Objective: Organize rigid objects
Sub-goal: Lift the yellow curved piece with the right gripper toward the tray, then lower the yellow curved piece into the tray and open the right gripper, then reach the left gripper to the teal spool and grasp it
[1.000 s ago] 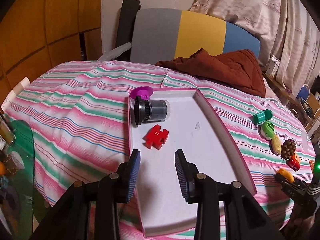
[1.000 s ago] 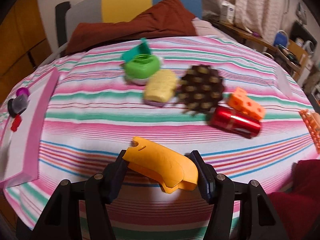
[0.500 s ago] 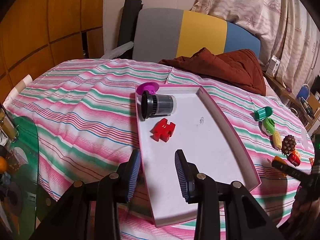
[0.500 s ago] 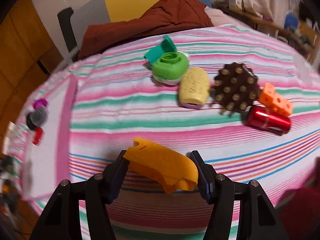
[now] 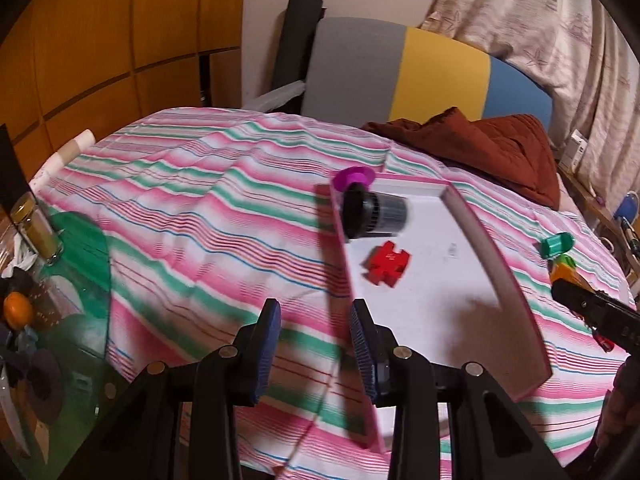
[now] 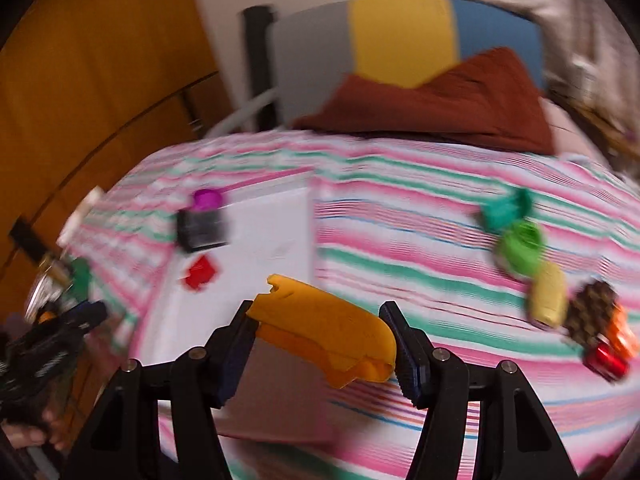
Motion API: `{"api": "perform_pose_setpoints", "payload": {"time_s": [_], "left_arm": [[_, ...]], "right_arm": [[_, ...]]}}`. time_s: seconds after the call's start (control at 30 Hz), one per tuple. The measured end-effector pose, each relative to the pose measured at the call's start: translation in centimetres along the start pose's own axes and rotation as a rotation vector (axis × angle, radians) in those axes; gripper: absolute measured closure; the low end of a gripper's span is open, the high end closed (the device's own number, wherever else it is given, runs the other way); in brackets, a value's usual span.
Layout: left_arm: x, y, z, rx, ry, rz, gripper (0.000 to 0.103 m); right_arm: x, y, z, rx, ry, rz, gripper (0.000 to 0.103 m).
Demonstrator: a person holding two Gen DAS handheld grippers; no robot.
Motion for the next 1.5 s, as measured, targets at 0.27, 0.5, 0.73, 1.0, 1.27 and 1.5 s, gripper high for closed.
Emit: {"api": "perform_pose_setpoints", "payload": {"time_s": [0.27,0.5,0.73,1.0,1.27,1.5], "left_arm": [[-0.5,-0.3,1.8,-0.02,-0.04,-0.018,0.067],[-0.6,-0.3,2.5,-0.02,-0.063,-0.018,0.067],[-0.4,0.0,2.9,-0.028,-0.069,-0.007,0.067],[-0.8,-0.2,2.7,-0.031,-0.067,-0.016,0.067],[-1.4,-0.4,1.5,-0.01,-0.053,-0.034,0.067],[-1.9,-0.8,-1.0,0.037,-0.007,-0.032,0.067]], "right_arm": [[6.1,2.1,7.9,-0.144,-0.076,0.169,0.04],[10.6,2.1,10.6,-0.209,-0.037,0.256,0.04],[11.9,1.6,11.6,-0.208,-0.037,0.24,0.029],[8.6,0.2,10.7,-0.175,-0.065,0.132,0.023],[4.4,-0.2,8.8,-0.208,-0.048,0.02,0.02],[0.7,-1.6,3.5,-0.155,-0.002,-0.048,0.019]]}}
Point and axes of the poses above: each gripper's, at about its wrist camera, not at the fingertips, and x roughly the way its jaws point, z to its left, y to its underside, the point moved 10 cm from there along x, roughly the way its jaws point, and after that the axes turned 5 degrees about x, right-handed, at the moved point
